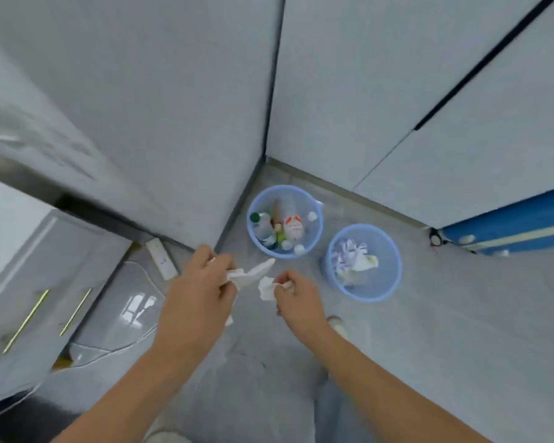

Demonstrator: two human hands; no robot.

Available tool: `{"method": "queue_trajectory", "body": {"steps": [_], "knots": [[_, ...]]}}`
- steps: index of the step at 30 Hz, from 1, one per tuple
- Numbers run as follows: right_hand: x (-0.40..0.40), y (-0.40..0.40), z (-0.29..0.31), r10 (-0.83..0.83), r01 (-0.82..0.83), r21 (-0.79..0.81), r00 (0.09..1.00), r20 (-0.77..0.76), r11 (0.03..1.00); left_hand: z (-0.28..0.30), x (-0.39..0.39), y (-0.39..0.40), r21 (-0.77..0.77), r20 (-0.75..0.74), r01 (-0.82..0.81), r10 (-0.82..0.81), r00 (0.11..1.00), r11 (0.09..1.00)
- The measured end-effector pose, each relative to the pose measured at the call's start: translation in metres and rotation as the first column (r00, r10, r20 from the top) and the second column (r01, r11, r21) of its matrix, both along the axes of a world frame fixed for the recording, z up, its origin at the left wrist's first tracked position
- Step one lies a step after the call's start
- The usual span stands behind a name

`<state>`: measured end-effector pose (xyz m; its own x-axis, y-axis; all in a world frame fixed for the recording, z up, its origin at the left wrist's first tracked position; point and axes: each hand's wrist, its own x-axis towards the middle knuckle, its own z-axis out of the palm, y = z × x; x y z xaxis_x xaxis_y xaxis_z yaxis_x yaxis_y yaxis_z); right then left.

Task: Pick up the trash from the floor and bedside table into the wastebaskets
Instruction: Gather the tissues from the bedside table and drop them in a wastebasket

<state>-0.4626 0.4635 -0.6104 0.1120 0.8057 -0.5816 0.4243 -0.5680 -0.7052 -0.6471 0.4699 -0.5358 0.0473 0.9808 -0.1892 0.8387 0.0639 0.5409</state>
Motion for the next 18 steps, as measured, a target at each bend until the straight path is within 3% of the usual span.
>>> {"method": "queue_trajectory", "body": {"steps": [8, 12, 18], "knots": [[0.200, 0.023, -0.067, -0.168, 0.183, -0.037, 0.954, 0.248, 0.982, -0.092, 0.197, 0.061, -0.093, 0.085, 0.155, -0.147, 0.985, 0.984], [0.271, 0.049, -0.114, -0.121, 0.164, -0.119, 0.943, 0.311, 0.979, -0.154, 0.276, 0.085, -0.159, 0.064, 0.197, -0.189, 0.980, 0.967], [0.326, 0.085, -0.181, -0.021, 0.081, -0.200, 0.958, 0.284, 0.977, -0.249, 0.346, 0.109, -0.330, -0.055, 0.229, -0.261, 0.964, 0.916]]}}
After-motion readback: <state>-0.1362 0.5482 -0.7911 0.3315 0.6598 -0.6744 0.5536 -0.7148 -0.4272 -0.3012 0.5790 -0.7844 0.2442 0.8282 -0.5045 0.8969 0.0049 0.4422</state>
